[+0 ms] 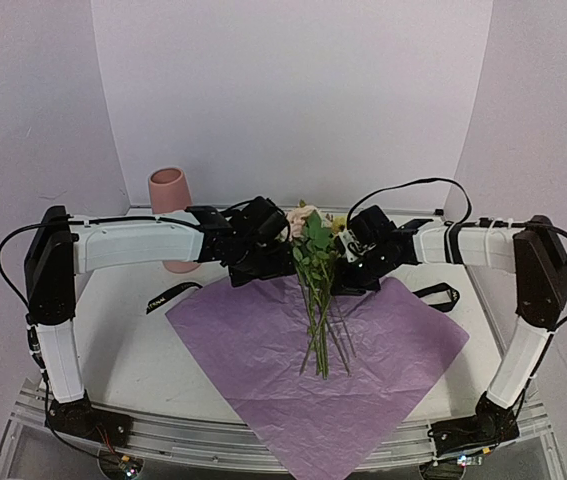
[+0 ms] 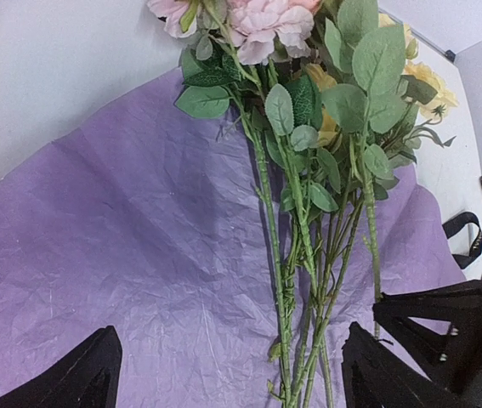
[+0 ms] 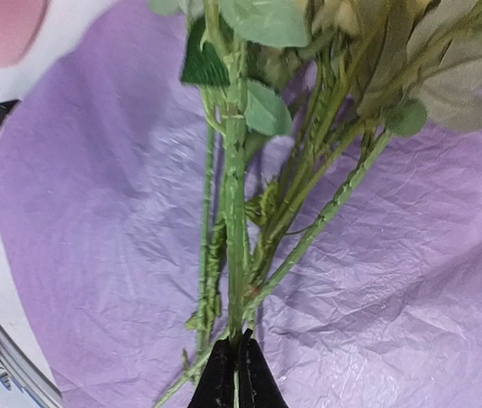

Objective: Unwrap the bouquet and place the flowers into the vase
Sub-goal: Pick up the fake flower from the wrapping paper.

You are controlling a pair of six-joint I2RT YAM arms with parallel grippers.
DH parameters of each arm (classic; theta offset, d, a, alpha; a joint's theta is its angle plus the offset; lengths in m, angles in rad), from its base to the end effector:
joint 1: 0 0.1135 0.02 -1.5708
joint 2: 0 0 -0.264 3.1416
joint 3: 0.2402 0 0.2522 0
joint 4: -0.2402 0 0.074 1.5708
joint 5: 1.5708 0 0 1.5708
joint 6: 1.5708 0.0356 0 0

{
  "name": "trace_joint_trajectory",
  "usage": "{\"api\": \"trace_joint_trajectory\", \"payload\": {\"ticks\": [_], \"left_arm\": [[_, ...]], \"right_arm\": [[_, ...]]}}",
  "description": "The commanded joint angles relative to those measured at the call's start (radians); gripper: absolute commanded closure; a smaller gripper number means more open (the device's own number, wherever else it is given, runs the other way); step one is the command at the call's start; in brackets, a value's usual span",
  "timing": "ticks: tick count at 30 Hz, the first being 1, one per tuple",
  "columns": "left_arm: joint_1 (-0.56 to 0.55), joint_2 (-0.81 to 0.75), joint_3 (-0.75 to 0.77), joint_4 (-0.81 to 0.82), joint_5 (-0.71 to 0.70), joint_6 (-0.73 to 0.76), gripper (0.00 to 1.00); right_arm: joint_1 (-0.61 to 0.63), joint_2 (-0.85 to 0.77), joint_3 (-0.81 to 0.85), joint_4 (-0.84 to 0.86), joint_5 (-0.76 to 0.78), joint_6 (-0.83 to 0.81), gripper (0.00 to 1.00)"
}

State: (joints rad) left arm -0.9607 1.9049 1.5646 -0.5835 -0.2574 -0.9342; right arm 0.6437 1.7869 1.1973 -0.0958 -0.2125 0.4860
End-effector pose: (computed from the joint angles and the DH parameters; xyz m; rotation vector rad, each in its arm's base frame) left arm 0.2497 -0.3414 0.2512 -0.0759 2.5188 -0.4951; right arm 0.3137 0.2447 0.2162 -0.3068 2.3582 0.8167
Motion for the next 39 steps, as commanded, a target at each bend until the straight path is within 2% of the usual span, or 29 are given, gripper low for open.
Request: {"api": "trace_joint_trajectory", "payload": {"ticks": [1, 7, 12, 14, 17, 20, 30, 39], "left_arm": [[0.005, -0.051, 0.044, 0.012, 0.017, 0.026, 0.09], [0.005, -0.050, 0.068, 0.017, 0.040, 0.060, 0.09], [0.005, -0.048, 0.077, 0.034, 0.049, 0.069, 0.09], [0.005, -0.048, 0.076, 0.038, 0.055, 0.068, 0.09], [0.005, -0.052, 0.065, 0.042, 0.061, 0.069, 0.09], [0.005, -0.062, 0.046, 0.043, 0.058, 0.071, 0.09], [0.005, -0.086, 0.014, 0.045, 0.057, 0.082, 0.09], [0.005, -0.102, -0.004, 0.044, 0.059, 0.091, 0.09]], "right_arm": [[0.000, -0.077, 0.003, -0.031, 0.018, 0.014, 0.97], [0.000, -0.092, 0.011, -0.034, 0.020, 0.037, 0.97], [0.000, -0.044, 0.015, -0.035, -0.019, 0.048, 0.96], [0.001, -0.024, 0.009, -0.036, -0.027, 0.054, 0.87], [0.000, -0.010, -0.002, -0.036, -0.007, 0.061, 0.70], [0.000, 0.011, -0.007, -0.036, 0.004, 0.072, 0.62], [0.000, 0.059, -0.055, -0.036, -0.018, 0.096, 0.70], [0.001, 0.086, -0.059, -0.003, -0.061, 0.104, 0.72]]}}
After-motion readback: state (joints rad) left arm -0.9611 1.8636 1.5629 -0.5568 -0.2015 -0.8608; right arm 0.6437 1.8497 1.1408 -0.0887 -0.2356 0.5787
